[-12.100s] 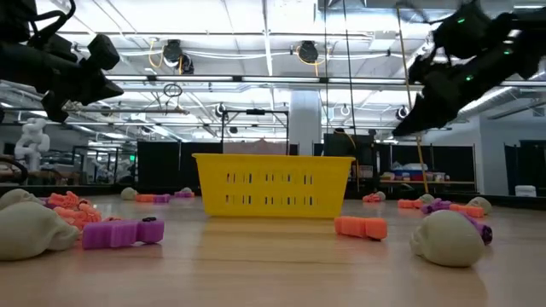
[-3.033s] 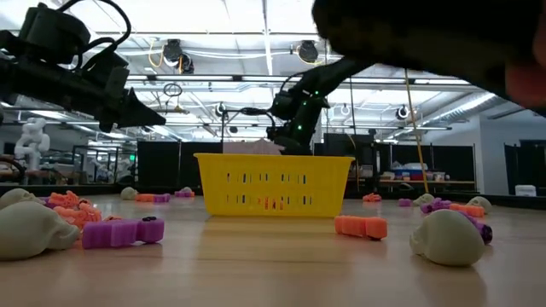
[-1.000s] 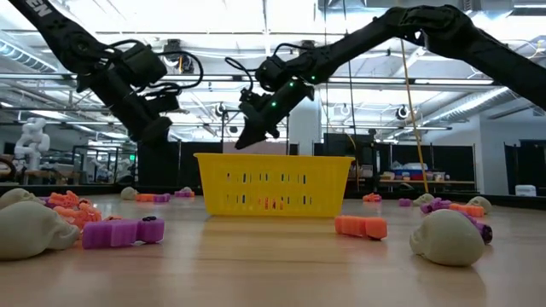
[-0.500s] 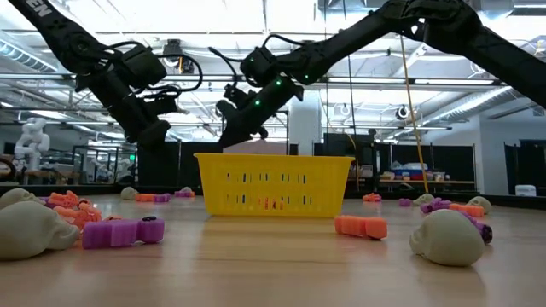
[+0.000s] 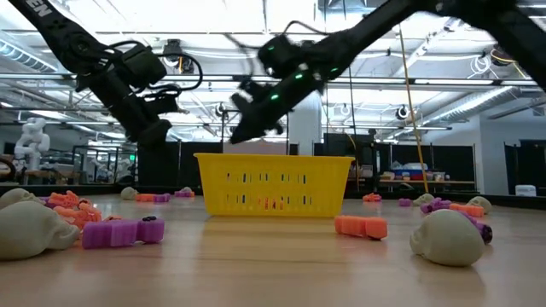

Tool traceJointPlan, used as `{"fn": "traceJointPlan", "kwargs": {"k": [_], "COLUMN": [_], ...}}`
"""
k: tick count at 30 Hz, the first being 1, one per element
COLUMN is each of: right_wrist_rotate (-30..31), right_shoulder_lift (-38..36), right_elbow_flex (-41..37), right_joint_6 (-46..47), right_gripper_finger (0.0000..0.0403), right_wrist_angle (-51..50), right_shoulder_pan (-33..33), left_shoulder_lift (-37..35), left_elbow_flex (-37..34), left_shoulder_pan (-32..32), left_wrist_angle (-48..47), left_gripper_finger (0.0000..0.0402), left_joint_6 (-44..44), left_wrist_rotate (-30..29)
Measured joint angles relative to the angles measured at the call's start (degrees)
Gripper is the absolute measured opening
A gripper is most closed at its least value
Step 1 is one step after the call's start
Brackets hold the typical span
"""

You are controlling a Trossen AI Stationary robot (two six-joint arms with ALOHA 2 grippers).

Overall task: Sort Halloween decoration
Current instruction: Put the purple skeleton toy into the blue bin

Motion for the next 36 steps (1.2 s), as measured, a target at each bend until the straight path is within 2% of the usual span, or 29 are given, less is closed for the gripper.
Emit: {"fn": "traceJointPlan", "kwargs": {"k": [5, 10, 19, 25, 30, 36], "right_wrist_rotate": [0.39, 0.24, -0.04, 0.07, -0.02, -0.02], "right_shoulder_lift": [-10.17, -17.95, -30.17, -34.42, -34.66, -34.68], "right_elbow_flex": [-12.87, -21.83, -32.07, -35.60, -36.05, -36.05], "right_joint_6": [-1.34, -2.47, -3.68, -4.50, -5.81, -7.98], "right_gripper_finger": [0.0000, 0.0000, 0.0000, 0.0000, 0.0000, 0.0000], "right_wrist_angle": [1.17, 1.25, 1.23, 1.18, 1.21, 1.40], "right_shoulder_pan": [0.04, 0.03, -0.08, -0.08, -0.12, -0.61], "left_shoulder_lift": [0.00, 1.40, 12.77, 18.63, 21.92, 25.52], "left_elbow_flex": [0.00, 0.08, 7.03, 13.42, 14.69, 14.71], "left_shoulder_pan": [0.02, 0.06, 0.71, 2.99, 4.27, 6.02], "left_wrist_angle": [-0.21, -1.30, -1.79, -8.08, -10.32, -6.80], "left_gripper_finger": [0.0000, 0.0000, 0.0003, 0.0061, 0.0121, 0.0140], "left_joint_6": [0.00, -0.20, 0.28, 0.46, 0.53, 0.52], "left_wrist_rotate": [2.25, 2.96, 1.43, 0.31, 0.38, 0.35]}}
